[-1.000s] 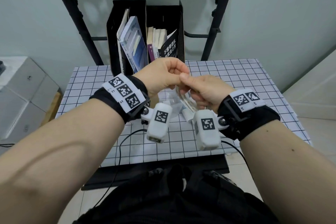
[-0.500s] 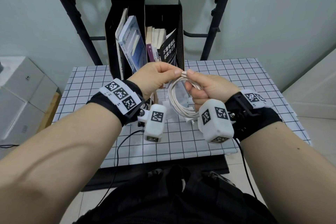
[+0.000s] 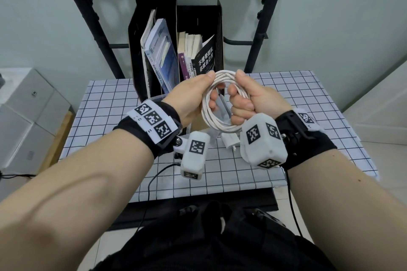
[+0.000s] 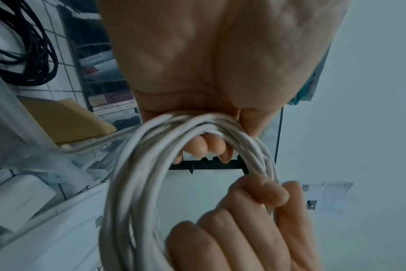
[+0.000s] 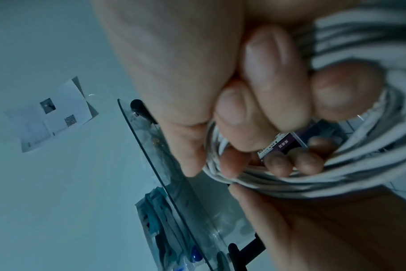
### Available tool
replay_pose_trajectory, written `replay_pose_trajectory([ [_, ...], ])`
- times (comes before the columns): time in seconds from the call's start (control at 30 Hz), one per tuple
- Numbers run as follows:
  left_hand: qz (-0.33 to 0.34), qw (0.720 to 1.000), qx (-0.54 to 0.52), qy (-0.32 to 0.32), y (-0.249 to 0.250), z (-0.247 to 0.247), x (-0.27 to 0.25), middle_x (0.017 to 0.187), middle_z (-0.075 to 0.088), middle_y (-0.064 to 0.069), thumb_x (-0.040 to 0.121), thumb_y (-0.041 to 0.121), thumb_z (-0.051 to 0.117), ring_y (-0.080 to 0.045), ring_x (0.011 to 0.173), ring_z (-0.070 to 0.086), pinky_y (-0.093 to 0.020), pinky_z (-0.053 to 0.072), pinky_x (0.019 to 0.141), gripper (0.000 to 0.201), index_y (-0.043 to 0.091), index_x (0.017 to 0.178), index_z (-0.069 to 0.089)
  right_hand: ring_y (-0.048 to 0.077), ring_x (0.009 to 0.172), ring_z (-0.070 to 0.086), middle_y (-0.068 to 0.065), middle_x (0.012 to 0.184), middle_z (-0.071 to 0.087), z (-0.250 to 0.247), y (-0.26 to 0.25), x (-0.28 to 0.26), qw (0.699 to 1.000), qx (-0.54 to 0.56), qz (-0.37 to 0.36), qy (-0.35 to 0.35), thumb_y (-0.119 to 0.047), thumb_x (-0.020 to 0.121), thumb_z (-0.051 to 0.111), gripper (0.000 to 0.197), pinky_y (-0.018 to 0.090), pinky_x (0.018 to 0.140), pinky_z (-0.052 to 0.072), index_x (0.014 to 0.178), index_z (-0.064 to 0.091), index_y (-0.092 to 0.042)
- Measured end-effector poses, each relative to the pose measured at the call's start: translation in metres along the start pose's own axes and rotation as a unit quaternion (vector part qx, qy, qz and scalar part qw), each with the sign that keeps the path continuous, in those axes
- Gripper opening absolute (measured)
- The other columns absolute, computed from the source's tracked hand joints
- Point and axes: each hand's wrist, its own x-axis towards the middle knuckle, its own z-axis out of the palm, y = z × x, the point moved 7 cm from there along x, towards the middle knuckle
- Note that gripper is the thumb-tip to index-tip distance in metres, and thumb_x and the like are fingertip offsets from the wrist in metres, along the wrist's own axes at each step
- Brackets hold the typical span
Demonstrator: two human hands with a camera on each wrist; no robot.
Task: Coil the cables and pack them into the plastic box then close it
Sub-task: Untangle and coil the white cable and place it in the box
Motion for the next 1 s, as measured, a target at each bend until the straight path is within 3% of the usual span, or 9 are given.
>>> replay_pose_trajectory([
  [0.13,0.036,0.999,0.016,0.000,0.008,0.003,0.001,0.057,0.042,0.000,0.101,0.032,0.041,-0.013,0.048,0.037,-0.030,0.036,0.055,0.030,0.010,0.089,0.058,0.009,0.033,0.020,-0.005,0.041,0.029,0.002,-0.003,0.001,0.999,0.018,-0.031,0.005,-0.047,0.099,0.041,0.043,0.037,0.062,0.005,0.074,0.053,-0.014],
  [0.27,0.080,0.996,0.045,0.010,0.018,-0.001,0.002,0.059,0.038,0.001,0.101,0.029,0.042,-0.011,0.048,0.034,-0.026,0.037,0.052,0.026,0.009,0.086,0.052,0.013,0.035,0.033,-0.001,0.044,0.041,0.005,-0.007,0.003,0.999,0.000,-0.041,0.002,-0.046,0.100,0.037,0.045,0.030,0.055,0.033,0.078,0.056,-0.011],
  [0.43,0.107,0.985,0.133,0.012,0.028,-0.005,0.001,0.059,0.038,0.003,0.100,0.030,0.043,-0.010,0.049,0.034,-0.027,0.035,0.052,0.027,0.012,0.082,0.054,0.017,0.048,0.060,0.006,0.060,0.061,0.001,-0.012,0.005,0.999,-0.003,-0.033,0.018,-0.033,0.101,0.040,0.038,0.026,0.055,0.050,0.093,0.064,-0.005],
  [0.5,0.109,0.983,0.147,0.012,0.029,-0.006,0.001,0.058,0.038,0.004,0.099,0.030,0.044,-0.011,0.049,0.034,-0.030,0.034,0.053,0.027,0.013,0.082,0.054,0.018,0.046,0.054,0.006,0.058,0.057,0.000,-0.011,0.006,0.999,-0.003,-0.023,0.023,-0.031,0.101,0.041,0.035,0.030,0.057,0.046,0.094,0.064,-0.006],
  [0.57,0.110,0.982,0.151,0.007,0.029,-0.005,0.001,0.058,0.038,0.004,0.099,0.030,0.045,-0.010,0.049,0.034,-0.028,0.032,0.052,0.027,0.015,0.079,0.055,0.016,0.039,0.038,0.002,0.049,0.046,0.001,-0.010,0.008,0.999,-0.016,-0.023,0.033,-0.036,0.099,0.043,0.036,0.031,0.055,0.029,0.087,0.063,-0.008],
  [0.63,0.106,0.983,0.151,0.000,0.029,-0.003,0.000,0.059,0.040,0.003,0.099,0.031,0.046,-0.009,0.048,0.035,-0.026,0.032,0.050,0.028,0.018,0.076,0.055,0.012,0.035,0.025,-0.002,0.044,0.035,0.001,-0.011,0.009,0.996,-0.050,-0.039,0.057,-0.041,0.098,0.047,0.038,0.036,0.060,0.009,0.078,0.059,-0.011],
  [0.67,0.099,0.985,0.144,-0.004,0.028,-0.002,0.000,0.060,0.042,0.003,0.099,0.031,0.046,-0.009,0.048,0.037,-0.025,0.033,0.049,0.027,0.018,0.077,0.056,0.011,0.034,0.022,-0.004,0.042,0.032,0.001,-0.011,0.009,0.995,-0.054,-0.044,0.066,-0.042,0.098,0.048,0.039,0.038,0.063,0.006,0.074,0.056,-0.012],
  [0.77,0.069,0.992,0.102,-0.019,0.025,-0.001,-0.001,0.062,0.051,0.003,0.100,0.030,0.044,-0.008,0.050,0.044,-0.022,0.037,0.047,0.024,0.013,0.087,0.056,0.009,0.032,0.019,-0.006,0.039,0.028,0.000,-0.012,0.008,0.995,-0.027,-0.061,0.080,-0.041,0.099,0.045,0.039,0.037,0.060,0.006,0.072,0.050,-0.014],
  [1.0,0.034,0.998,0.050,-0.036,0.018,-0.005,-0.004,0.077,0.062,-0.006,0.101,0.032,0.038,-0.015,0.065,0.058,-0.027,0.052,0.066,0.037,0.004,0.106,0.062,0.011,0.037,0.019,-0.006,0.044,0.030,-0.018,-0.027,0.005,0.981,0.092,-0.124,0.116,-0.045,0.096,0.050,0.038,0.029,0.053,0.019,0.071,0.052,-0.017],
])
